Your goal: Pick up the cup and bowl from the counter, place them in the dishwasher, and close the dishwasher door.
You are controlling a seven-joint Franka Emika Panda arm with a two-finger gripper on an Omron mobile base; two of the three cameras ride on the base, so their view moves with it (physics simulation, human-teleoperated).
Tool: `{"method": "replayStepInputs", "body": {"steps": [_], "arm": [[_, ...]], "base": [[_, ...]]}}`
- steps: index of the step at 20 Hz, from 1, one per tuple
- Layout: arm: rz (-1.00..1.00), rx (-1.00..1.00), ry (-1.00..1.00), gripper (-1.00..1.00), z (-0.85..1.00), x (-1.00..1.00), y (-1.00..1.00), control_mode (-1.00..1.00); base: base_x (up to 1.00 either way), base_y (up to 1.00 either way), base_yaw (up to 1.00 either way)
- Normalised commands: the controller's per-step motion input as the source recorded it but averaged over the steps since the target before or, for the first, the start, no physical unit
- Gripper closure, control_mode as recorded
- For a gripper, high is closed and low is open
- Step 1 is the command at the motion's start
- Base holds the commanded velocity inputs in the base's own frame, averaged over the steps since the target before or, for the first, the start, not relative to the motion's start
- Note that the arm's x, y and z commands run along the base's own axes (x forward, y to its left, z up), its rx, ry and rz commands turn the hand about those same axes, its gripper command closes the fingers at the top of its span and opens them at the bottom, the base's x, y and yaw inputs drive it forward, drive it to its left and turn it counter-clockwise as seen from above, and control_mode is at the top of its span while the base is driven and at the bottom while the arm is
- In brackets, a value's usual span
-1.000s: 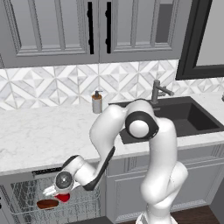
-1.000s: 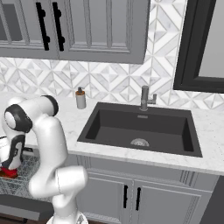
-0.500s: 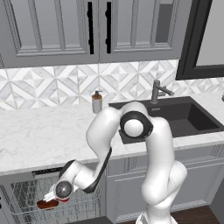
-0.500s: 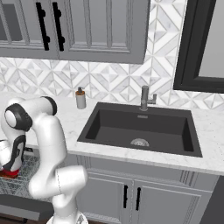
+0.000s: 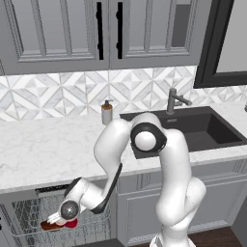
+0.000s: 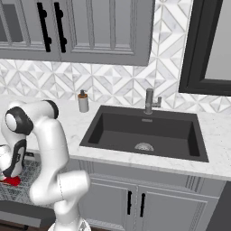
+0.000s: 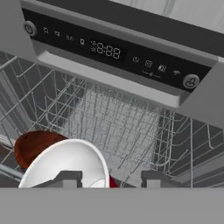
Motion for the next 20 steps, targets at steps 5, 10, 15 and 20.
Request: {"method": "replayStepInputs", "body": {"steps": [5,10,15,20], "arm": [[0.00,0.00,0.01,-1.00,0.00,0.28,-0.07,-1.00],[-0.03,0.01,0.10,-1.00,-0.28,0.65,-0.23,-1.00],[-0.14,-0.01,0.02,-1.00,-0.20,0.60,0.09,-1.00],[-0.06,-0.21,0.01,-1.00,0.62,-0.11,0.40,-1.00]], "base": [[0.00,0.00,0.00],[0.00,0.00,0.00],[0.00,0.00,0.00],[0.00,0.00,0.00]]}}
